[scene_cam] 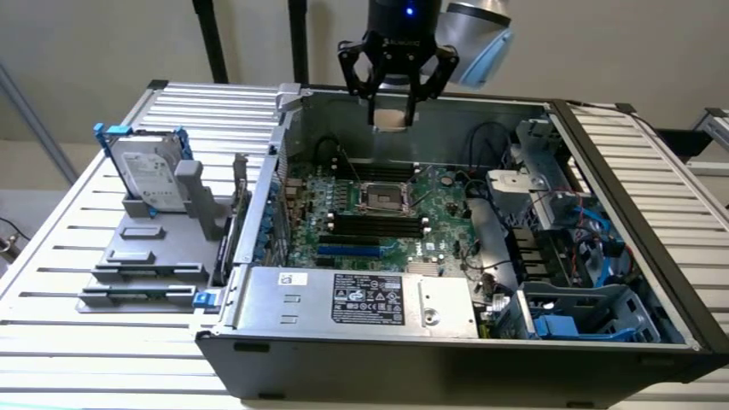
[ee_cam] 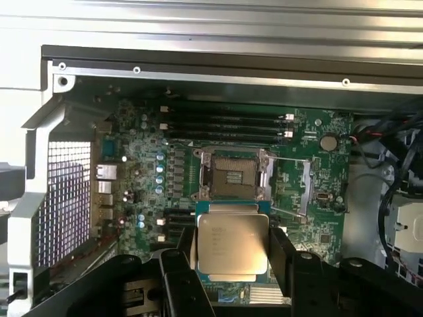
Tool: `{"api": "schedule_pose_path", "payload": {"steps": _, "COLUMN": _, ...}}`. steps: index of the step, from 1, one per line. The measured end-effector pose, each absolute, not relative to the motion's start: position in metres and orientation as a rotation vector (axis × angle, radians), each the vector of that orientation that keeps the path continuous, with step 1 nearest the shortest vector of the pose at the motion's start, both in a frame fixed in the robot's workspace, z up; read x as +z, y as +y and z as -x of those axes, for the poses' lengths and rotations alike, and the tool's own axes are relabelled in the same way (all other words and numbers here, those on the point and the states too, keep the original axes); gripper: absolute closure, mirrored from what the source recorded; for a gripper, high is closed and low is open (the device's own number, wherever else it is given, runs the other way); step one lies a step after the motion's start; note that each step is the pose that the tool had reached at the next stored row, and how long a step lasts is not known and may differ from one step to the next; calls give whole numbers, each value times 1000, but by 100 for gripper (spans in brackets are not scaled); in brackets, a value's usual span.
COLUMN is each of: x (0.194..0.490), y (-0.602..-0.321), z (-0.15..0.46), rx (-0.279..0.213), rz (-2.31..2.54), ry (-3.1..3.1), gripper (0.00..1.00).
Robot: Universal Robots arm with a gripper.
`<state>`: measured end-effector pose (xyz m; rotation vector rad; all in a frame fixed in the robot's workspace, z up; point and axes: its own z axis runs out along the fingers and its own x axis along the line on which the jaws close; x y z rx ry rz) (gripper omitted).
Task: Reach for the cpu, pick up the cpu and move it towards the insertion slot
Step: 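Pick up the cpu and move it towards the insertion slot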
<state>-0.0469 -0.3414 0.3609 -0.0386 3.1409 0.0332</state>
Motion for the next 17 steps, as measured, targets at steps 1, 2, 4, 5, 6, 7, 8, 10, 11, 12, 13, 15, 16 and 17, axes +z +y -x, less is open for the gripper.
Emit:
{"api": "schedule_pose_path", "payload": {"steps": 1, "x": 361, "y": -341, "z": 46, "rx": 33, "rz": 30, "ry": 3141, "gripper": 46}}
{"api": "schedule_pose_path", "payload": {"steps": 2, "x": 361, "y": -341, "z": 45, "rx": 33, "rz": 22, "ry": 3141, "gripper": 46}}
{"api": "schedule_pose_path", "payload": {"steps": 4, "x": 361, "y": -341, "z": 44, "rx": 33, "rz": 5, "ry": 3141, "gripper": 46}}
{"api": "schedule_pose_path", "payload": {"steps": 5, "x": 361, "y": -341, "z": 43, "rx": 33, "rz": -2, "ry": 3141, "gripper": 46}}
{"api": "schedule_pose_path", "payload": {"steps": 6, "x": 361, "y": -341, "z": 43, "rx": 33, "rz": -3, "ry": 3141, "gripper": 46}}
{"api": "schedule_pose_path", "payload": {"steps": 7, "x": 361, "y": -341, "z": 43, "rx": 33, "rz": -4, "ry": 3141, "gripper": 46}}
{"api": "schedule_pose_path", "payload": {"steps": 8, "x": 361, "y": -341, "z": 43, "rx": 33, "rz": -4, "ry": 3141, "gripper": 46}}
{"api": "schedule_pose_path", "payload": {"steps": 10, "x": 361, "y": -341, "z": 43, "rx": 33, "rz": -4, "ry": 3141, "gripper": 46}}
{"api": "schedule_pose_path", "payload": {"steps": 11, "x": 361, "y": -341, "z": 43, "rx": 33, "rz": -3, "ry": 3141, "gripper": 46}}
{"api": "schedule_pose_path", "payload": {"steps": 12, "x": 361, "y": -341, "z": 43, "rx": 33, "rz": -3, "ry": 3141, "gripper": 46}}
{"api": "schedule_pose_path", "payload": {"steps": 13, "x": 361, "y": -341, "z": 43, "rx": 33, "rz": -3, "ry": 3141, "gripper": 46}}
{"api": "schedule_pose_path", "payload": {"steps": 15, "x": 361, "y": -341, "z": 43, "rx": 33, "rz": -3, "ry": 3141, "gripper": 46}}
{"api": "schedule_pose_path", "payload": {"steps": 16, "x": 361, "y": -341, "z": 43, "rx": 33, "rz": -3, "ry": 3141, "gripper": 46}}
{"api": "schedule_pose_path", "payload": {"steps": 17, "x": 361, "y": -341, "z": 43, "rx": 33, "rz": -3, "ry": 3142, "gripper": 46}}
